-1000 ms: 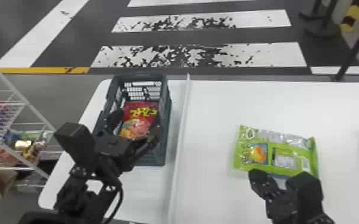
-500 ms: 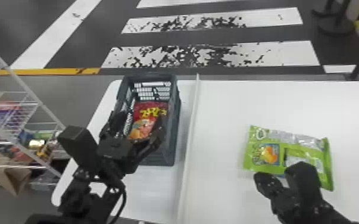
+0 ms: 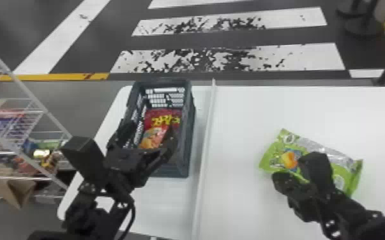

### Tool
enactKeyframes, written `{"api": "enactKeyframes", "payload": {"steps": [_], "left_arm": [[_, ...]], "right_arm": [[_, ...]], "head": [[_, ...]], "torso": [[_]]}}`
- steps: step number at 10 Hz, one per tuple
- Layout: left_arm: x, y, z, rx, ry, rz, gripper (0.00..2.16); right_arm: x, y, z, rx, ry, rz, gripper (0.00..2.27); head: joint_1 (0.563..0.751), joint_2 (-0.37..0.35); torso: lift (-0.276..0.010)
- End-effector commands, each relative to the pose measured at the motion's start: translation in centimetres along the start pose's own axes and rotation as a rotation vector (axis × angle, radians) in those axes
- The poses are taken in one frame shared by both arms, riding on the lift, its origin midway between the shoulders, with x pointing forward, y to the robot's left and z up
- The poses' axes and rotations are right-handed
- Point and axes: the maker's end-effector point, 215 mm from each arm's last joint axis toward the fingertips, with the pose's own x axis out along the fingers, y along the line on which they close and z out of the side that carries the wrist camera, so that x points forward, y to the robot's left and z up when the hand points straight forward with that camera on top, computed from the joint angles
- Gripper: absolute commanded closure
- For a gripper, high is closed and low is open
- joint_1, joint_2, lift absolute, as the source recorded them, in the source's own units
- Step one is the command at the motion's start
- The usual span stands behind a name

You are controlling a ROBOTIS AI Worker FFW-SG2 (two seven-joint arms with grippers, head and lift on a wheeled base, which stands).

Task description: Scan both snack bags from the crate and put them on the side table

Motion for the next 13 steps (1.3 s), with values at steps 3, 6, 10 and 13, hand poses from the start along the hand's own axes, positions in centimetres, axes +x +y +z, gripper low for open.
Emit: {"api": "enactKeyframes", "payload": {"steps": [3, 6, 10, 13], "left_arm": [[0.0, 0.0, -0.2, -0.003, 0.007, -0.009, 0.05], [0.0, 0.2, -0.2, -0.013, 0.009, -0.014, 0.05], [-0.1, 0.2, -0.2, -0.008, 0.012, -0.018, 0.05], [-0.1, 0.1, -0.3, -0.009, 0.013, -0.019, 0.05]], "right_arm": [[1.9, -1.4, 1.9, 0.014, 0.022, -0.031, 2.25], [4.0, -2.6, 3.9, 0.025, 0.027, -0.054, 2.25], [6.5, -5.4, 6.5, 0.007, 0.044, -0.113, 2.25], [6.3, -8.1, 5.9, 0.011, 0.06, -0.158, 2.25]], "head": [[0.695, 0.198], [0.695, 0.19], [0.695, 0.191], [0.695, 0.163]], "torso": [[-0.087], [-0.087], [-0.087], [-0.087]]}}
